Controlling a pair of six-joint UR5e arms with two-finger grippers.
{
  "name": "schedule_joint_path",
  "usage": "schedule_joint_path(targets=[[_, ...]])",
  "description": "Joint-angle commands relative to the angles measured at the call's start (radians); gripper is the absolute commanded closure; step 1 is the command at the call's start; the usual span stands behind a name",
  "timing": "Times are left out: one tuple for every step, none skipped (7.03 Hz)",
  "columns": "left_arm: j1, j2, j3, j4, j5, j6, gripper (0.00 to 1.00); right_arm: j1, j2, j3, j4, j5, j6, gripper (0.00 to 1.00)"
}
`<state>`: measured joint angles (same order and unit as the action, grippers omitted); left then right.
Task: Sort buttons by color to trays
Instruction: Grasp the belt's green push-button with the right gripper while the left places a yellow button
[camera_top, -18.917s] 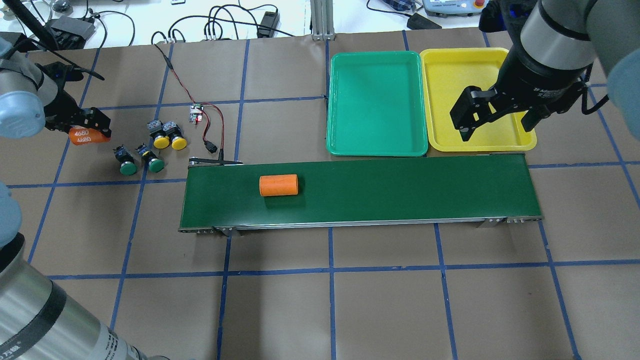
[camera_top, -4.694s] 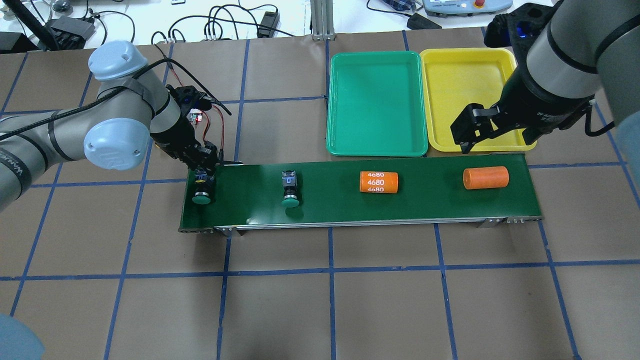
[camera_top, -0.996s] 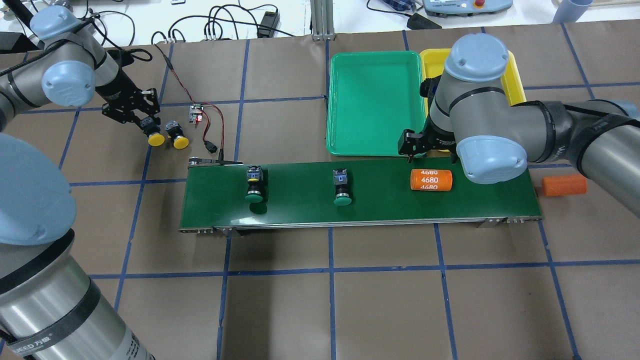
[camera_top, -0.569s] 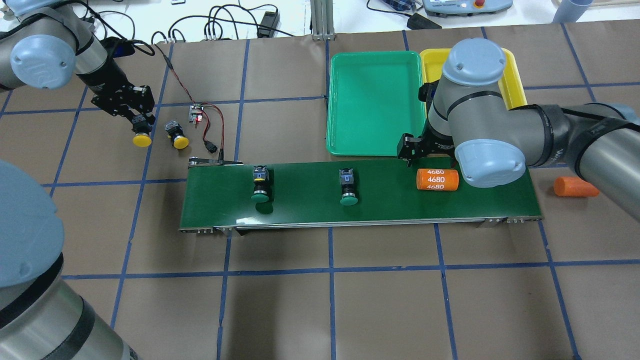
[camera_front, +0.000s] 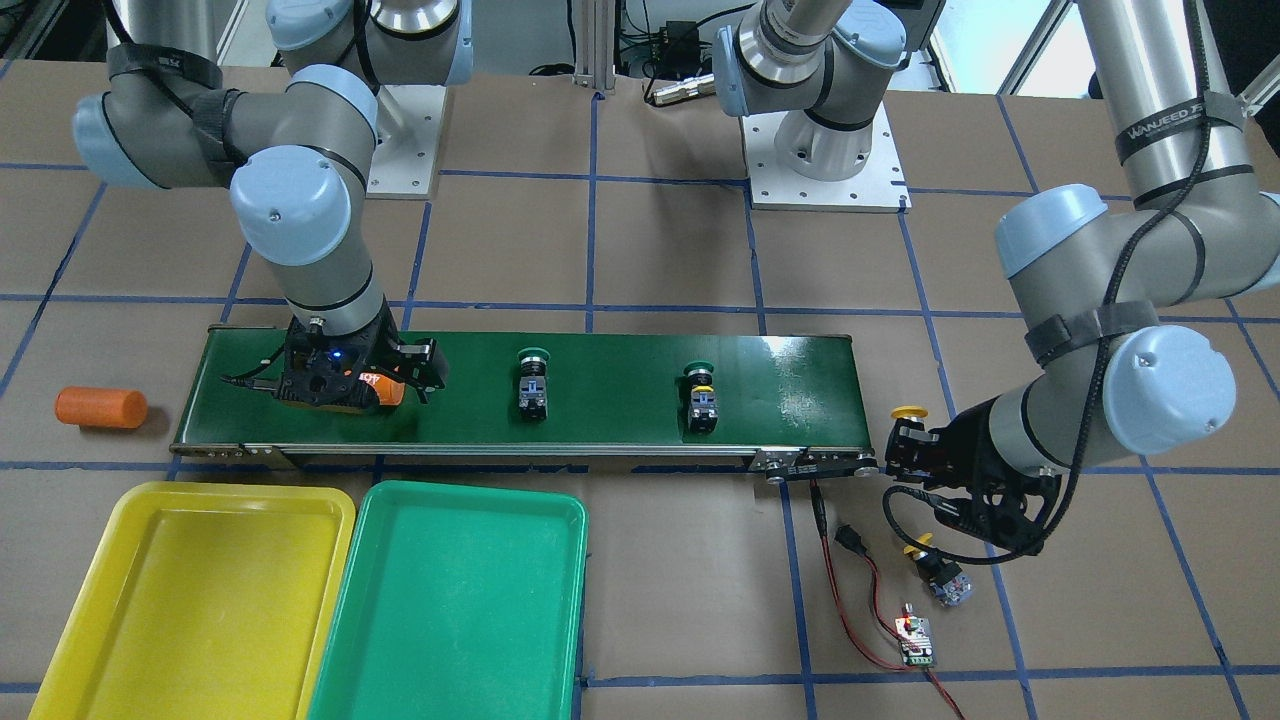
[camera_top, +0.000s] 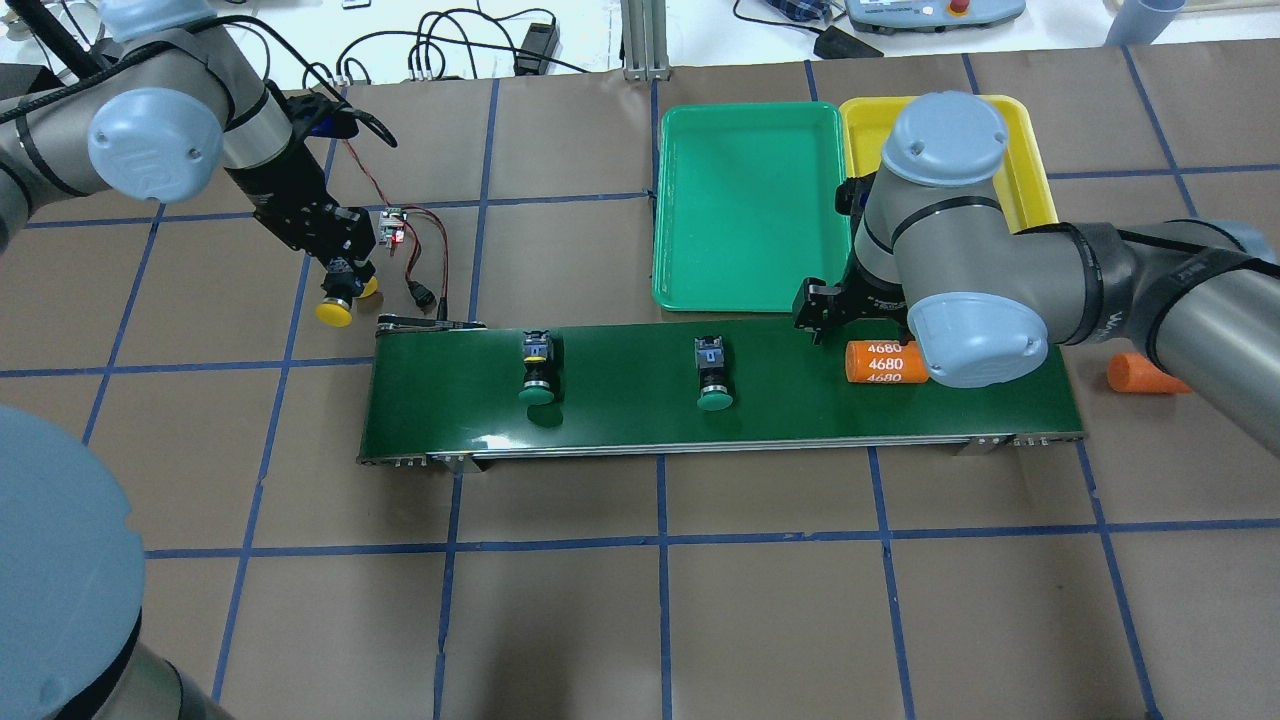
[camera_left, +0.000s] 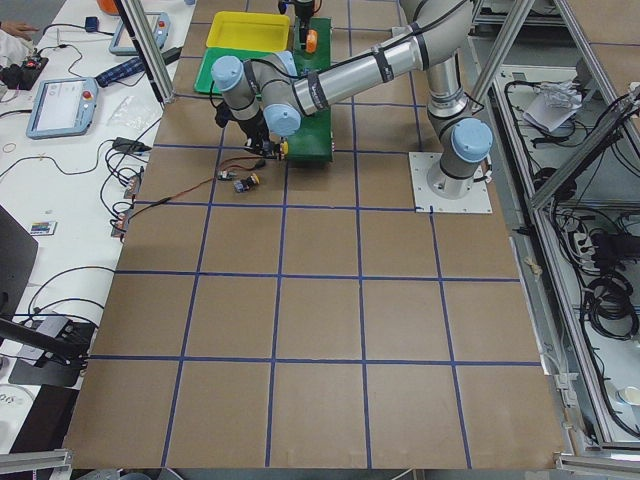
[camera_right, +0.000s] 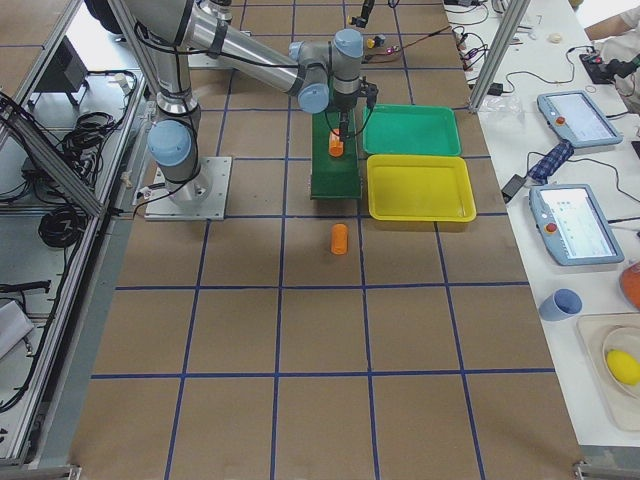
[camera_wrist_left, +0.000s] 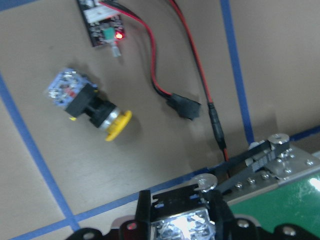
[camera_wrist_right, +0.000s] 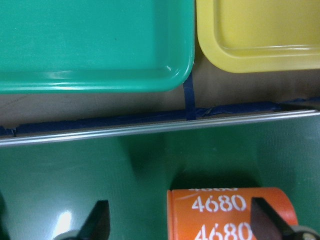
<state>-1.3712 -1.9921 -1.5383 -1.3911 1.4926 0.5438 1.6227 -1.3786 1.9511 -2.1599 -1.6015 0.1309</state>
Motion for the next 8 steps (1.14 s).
schedule_joint_path(targets=[[-0.008,0.074,-0.128,0.006,-0.006,-0.016,1.0,0.0,-0.007,0.0,0.0,0.0,0.0,0.0],[-0.008,0.102,-0.191,0.064,-0.005,-0.042,1.0,0.0,-0.007,0.0,0.0,0.0,0.001,0.0],[-0.008,0.123,-0.236,0.117,-0.009,-0.053,1.0,0.0,-0.01,0.0,0.002,0.0,0.0,0.0],[-0.008,0.13,-0.255,0.122,-0.009,-0.051,1.0,0.002,-0.014,0.002,0.003,0.0,0.0,0.0],[-0.008,0.133,-0.258,0.124,-0.011,-0.051,1.0,0.002,-0.014,0.002,0.003,0.0,0.0,0.0],[-0.009,0.116,-0.258,0.139,-0.014,-0.051,1.0,0.002,-0.016,-0.001,0.0,0.001,0.001,0.0],[-0.011,0.115,-0.259,0.147,-0.062,-0.07,1.0,0.002,-0.014,0.002,0.0,0.002,0.0,0.0],[-0.011,0.116,-0.259,0.147,-0.072,-0.073,1.0,0.003,-0.02,-0.001,0.0,0.002,0.001,0.0]])
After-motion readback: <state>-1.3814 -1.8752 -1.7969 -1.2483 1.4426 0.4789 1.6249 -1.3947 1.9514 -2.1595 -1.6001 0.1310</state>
